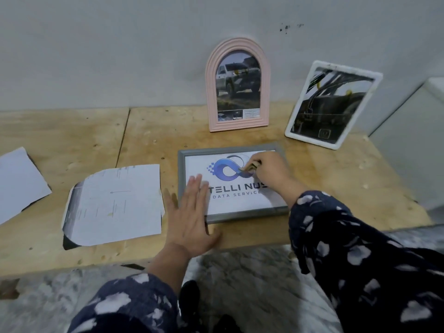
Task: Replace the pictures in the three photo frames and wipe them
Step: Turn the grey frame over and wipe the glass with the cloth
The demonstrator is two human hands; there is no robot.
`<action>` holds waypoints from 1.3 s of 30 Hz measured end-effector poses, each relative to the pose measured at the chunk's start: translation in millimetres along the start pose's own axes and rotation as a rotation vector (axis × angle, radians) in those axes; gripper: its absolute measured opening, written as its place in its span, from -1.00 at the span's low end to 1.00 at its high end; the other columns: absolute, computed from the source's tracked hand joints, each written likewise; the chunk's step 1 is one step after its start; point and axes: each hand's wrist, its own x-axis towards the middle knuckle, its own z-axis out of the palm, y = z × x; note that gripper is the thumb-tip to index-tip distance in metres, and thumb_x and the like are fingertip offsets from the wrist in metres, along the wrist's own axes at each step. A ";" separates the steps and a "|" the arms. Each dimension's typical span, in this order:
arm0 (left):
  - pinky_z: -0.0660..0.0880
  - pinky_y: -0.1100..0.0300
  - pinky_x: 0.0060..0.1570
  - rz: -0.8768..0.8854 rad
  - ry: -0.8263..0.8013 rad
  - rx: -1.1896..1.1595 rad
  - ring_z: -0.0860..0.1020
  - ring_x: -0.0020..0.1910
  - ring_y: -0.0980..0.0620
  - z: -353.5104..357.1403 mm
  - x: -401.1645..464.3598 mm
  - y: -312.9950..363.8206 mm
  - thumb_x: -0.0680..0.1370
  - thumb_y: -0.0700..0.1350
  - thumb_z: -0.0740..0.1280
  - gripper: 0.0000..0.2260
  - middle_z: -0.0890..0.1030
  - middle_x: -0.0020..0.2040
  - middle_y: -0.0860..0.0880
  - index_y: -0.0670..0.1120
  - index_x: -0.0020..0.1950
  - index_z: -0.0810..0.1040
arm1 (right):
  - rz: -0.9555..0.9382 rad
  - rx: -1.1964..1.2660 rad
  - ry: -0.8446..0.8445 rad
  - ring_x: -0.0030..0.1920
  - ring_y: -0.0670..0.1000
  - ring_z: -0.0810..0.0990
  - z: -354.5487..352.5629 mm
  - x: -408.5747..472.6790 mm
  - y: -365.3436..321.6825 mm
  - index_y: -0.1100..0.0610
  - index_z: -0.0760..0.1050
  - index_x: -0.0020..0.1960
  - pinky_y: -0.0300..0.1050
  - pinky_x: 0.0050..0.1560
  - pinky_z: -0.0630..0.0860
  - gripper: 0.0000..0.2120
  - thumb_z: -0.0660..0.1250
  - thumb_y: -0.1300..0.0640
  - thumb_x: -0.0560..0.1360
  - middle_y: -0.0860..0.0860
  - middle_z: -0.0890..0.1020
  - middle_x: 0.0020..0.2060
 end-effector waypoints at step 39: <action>-0.15 -0.37 0.41 -0.007 -0.058 -0.076 0.03 0.56 0.02 17.7 32.0 61.8 0.37 0.37 0.18 -0.11 0.05 0.58 -0.07 -0.12 0.55 0.11 | -0.062 -0.483 -0.135 0.48 0.11 0.18 12.2 28.7 43.5 -0.08 0.12 0.53 -0.10 0.37 0.23 -0.33 0.18 0.34 0.52 0.07 0.22 0.51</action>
